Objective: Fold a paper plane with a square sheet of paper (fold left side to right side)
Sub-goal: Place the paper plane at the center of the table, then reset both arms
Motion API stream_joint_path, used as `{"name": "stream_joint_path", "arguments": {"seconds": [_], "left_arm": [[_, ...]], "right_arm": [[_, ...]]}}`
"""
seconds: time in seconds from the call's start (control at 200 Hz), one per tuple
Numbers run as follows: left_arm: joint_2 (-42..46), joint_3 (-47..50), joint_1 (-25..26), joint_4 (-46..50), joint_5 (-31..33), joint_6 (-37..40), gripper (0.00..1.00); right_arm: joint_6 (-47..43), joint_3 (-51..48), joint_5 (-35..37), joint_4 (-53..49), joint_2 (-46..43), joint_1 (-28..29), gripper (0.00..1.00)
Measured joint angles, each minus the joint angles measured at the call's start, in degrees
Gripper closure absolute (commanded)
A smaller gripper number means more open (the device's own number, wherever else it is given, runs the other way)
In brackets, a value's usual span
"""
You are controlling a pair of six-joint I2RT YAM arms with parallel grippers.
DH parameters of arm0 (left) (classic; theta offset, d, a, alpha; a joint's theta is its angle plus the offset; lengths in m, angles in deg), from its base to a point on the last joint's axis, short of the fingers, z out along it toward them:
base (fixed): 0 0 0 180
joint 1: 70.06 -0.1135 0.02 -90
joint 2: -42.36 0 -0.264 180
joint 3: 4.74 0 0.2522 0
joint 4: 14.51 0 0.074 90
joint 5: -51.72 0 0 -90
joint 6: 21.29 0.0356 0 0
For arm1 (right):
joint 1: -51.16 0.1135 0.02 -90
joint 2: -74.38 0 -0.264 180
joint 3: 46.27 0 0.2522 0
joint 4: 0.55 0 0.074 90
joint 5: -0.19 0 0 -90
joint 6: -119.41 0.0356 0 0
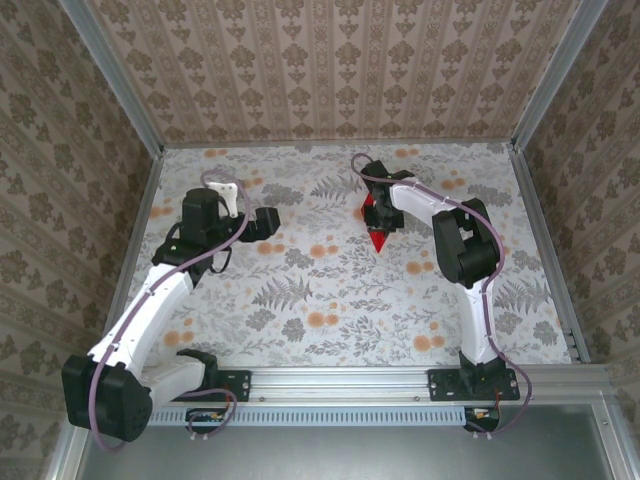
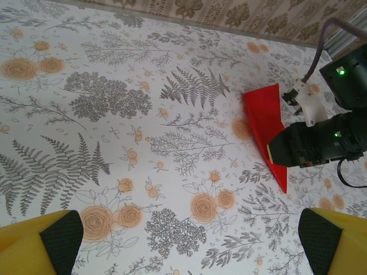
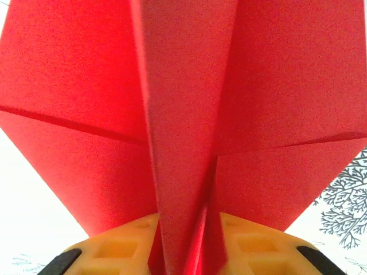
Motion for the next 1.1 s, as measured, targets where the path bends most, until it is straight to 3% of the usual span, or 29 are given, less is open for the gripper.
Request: {"name": "stream_joint_path", "arguments": {"seconds": [0.2,0.565,0.695,0.865,0.99,1.105], "left_arm": [[-0.3,-1.1,-1.1,0.2,-0.2,-0.1,0.0],[-1.0,-2.1,-4.1,0.0,-2.0,-1.7,0.0],[-1.0,-3.0,-7.4,0.3,-2.2,-3.0,0.0],[-1.0,-3.6,-13.1,0.2,0.5,-3.7,0.0],[-0.3,-1.7,-14.0,-2.5,5.6,0.3,0.0],[2.1,5.2,-14.0,-8.6,11.0,5.6,0.0]], "right_arm": [[-0.6,0.0,0.2,-0.9,-0.6,0.0,0.68],[-2.1,-0.6,2.4,-4.8,-9.9,0.6,0.5],[-3.7,-7.2,3.3,-2.9,-21.0,0.7,0.3],[-6.3,-21.1,5.4,5.1,-42.7,0.0,0.01],[-7.3,-32.6,8.4,13.8,-54.6,-3.0,0.0],[-8.8,-43.8,11.1,22.9,-59.1,-7.6,0.0]]}}
